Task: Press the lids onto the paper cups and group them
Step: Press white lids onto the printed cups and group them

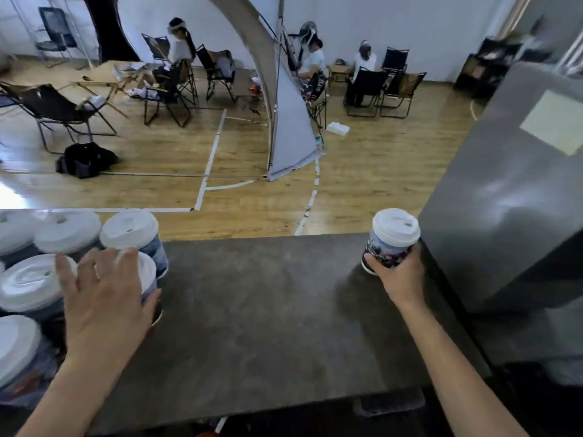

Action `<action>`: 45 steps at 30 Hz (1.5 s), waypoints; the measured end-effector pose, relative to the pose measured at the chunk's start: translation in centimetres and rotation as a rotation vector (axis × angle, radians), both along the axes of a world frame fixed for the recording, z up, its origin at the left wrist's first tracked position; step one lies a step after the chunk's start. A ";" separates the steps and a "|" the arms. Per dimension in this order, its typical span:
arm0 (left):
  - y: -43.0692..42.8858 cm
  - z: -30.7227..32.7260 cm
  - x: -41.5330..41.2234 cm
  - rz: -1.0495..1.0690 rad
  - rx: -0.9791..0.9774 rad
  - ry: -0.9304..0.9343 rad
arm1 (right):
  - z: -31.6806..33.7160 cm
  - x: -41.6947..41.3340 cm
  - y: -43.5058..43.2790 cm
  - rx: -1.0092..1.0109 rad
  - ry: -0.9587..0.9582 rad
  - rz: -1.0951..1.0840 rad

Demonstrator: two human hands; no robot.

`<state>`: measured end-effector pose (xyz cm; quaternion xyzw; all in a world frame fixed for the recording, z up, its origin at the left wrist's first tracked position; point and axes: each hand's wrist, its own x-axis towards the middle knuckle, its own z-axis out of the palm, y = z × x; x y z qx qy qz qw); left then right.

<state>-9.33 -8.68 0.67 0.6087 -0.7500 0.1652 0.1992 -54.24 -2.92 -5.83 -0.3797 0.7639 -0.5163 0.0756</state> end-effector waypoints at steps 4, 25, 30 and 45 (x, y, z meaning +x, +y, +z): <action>0.2 -0.7 -1.0 -0.100 -0.052 0.053 | 0.0 -5.2 -0.8 0.047 -0.011 -0.108; 1.4 -2.8 -18.3 -0.728 0.265 0.537 | -2.0 8.2 5.4 0.020 -0.161 0.415; 0.9 -2.8 -16.9 -0.713 0.305 0.617 | -0.3 11.6 2.4 0.010 -0.267 0.748; -7.6 3.5 -1.1 0.104 0.278 -0.089 | -4.9 14.6 0.3 0.021 -0.306 0.694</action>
